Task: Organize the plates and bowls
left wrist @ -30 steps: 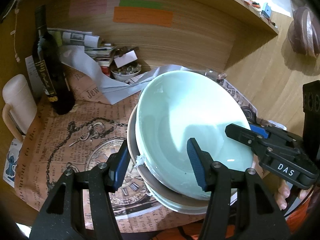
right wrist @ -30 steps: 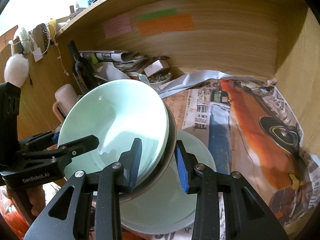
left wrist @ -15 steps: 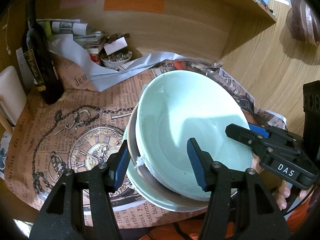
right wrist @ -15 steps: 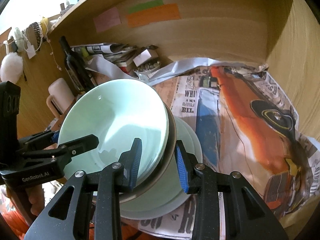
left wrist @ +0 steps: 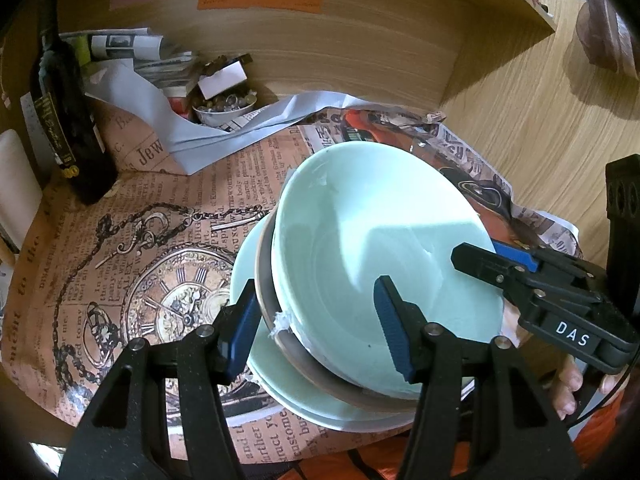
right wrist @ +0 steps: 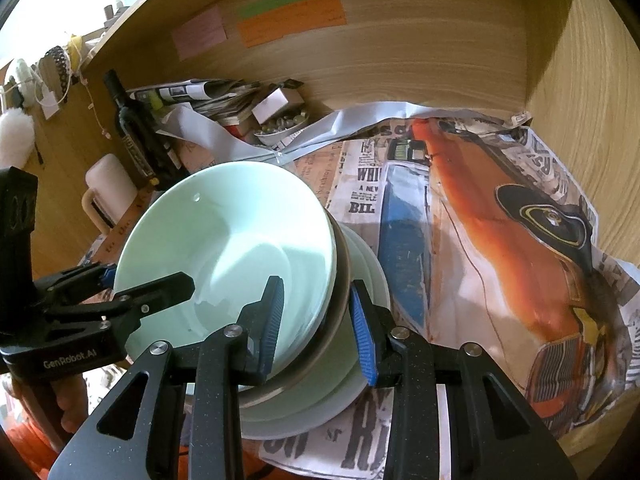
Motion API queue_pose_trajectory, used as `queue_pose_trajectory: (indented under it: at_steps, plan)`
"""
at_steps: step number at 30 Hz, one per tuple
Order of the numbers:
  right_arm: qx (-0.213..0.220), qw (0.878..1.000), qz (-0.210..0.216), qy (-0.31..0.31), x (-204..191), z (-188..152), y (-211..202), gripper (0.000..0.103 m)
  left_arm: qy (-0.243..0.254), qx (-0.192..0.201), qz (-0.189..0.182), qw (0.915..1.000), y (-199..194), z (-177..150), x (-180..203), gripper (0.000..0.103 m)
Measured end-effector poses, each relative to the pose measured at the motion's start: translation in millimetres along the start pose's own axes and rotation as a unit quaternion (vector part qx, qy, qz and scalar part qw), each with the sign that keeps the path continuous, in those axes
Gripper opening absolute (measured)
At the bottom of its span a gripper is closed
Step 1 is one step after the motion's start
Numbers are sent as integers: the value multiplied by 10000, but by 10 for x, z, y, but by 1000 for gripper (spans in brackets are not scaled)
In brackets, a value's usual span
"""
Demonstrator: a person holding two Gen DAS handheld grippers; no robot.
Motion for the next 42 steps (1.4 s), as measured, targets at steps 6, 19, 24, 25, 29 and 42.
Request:
queue_pose_trajectory:
  at_steps: [6, 19, 24, 25, 29, 42]
  plan:
    - [23, 9999, -2, -98, 21, 0, 6, 31, 52, 51, 34, 10000, -2, 3, 4, 57]
    - [808, 9961, -52, -362, -113, 233, -385, 48, -161, 1045, 448, 9934, -505, 236, -163, 59]
    - [1354, 9884, -25, -681, -337, 362, -689, 59, -184, 1693, 560, 9838, -867, 363, -126, 70]
    - [1447, 9867, -19, -734, -387, 381, -730, 61, -216, 1844, 581, 9809, -947, 382, -118, 71]
    - [1819, 9792, 41, -895, -546, 431, -921, 69, -224, 2273, 673, 9712, -1195, 411, -72, 72]
    - [2306, 9669, 27, -1088, -720, 433, -1152, 86, -308, 3003, 808, 9499, -1635, 383, -74, 101]
Point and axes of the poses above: each gripper's, at about its wrist camera, not at the fingertips, and y roughly the way its jaws point, x to its right, z to its top, the point moved 10 cm from there along y, roughly the way its jaws point, and after that the axes turned 13 degrees about z, right-handed, at the moved point
